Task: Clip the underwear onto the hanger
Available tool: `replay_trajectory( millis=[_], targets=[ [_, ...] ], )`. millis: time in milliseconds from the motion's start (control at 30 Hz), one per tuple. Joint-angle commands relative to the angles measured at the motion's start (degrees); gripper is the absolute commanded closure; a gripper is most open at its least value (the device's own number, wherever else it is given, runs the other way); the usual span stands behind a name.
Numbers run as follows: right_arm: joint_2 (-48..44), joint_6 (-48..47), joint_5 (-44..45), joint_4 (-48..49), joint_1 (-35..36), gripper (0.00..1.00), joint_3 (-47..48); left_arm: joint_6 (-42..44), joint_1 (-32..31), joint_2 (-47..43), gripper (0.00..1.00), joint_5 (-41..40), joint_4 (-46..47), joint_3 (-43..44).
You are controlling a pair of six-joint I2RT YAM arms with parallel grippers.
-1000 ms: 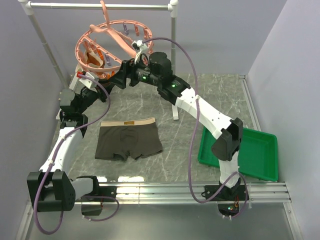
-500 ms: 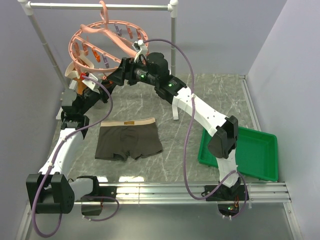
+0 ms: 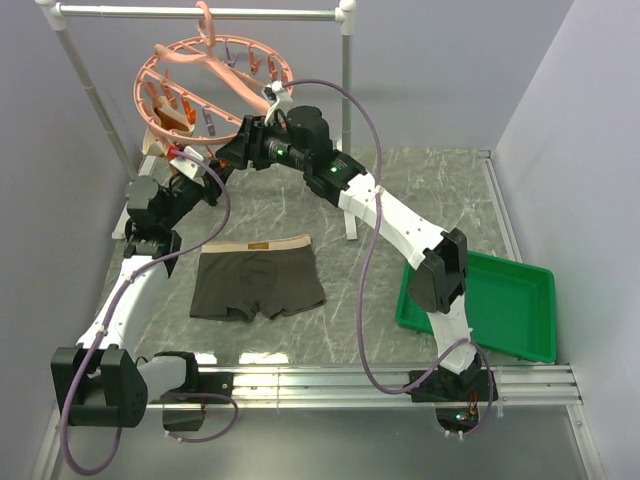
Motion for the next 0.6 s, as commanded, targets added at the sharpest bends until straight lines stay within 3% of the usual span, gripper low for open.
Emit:
replay_trajectory(
  millis=[0, 67, 167, 233, 300, 367, 433, 567],
  targets=[
    [0.6, -1.8, 1.1, 4.1, 0.0, 0.39, 4.7, 2.5, -1.8, -0.1, 1.00, 3.5, -3.9, 1.9],
    [1.4, -1.8, 0.7, 3.9, 0.0, 0.44, 6.0, 2.8, -1.9, 0.0, 0.99, 3.6, -4.4, 2.1],
    [1.5, -1.8, 0.2, 4.7, 0.0, 0.68, 6.0, 3.8, -2.2, 0.0, 0.99, 3.7, -5.2, 2.3],
    [1.5, -2.2, -0.1, 4.8, -0.1, 0.78, 6.0, 4.0, -2.2, -0.2, 0.99, 3.8, -5.3, 2.3],
    [1.4, -2.5, -0.2, 4.7, 0.0, 0.93, 5.8, 3.7, -2.2, -0.4, 0.93, 3.8, -5.3, 2.0],
    [1.0, -2.6, -0.2, 4.8, -0.1, 1.00, 5.5, 2.7, -2.2, -1.0, 0.73, 3.3, -5.8, 2.0],
    [0.7, -2.6, -0.6, 5.0, -0.3, 1.00, 5.3, 1.8, -2.1, -2.2, 0.51, 2.2, -6.5, 1.8],
    [0.3, -2.6, -1.0, 5.3, -0.5, 1.00, 4.6, -1.8, -0.5, -6.1, 0.39, 2.0, -9.0, 0.5]
  ],
)
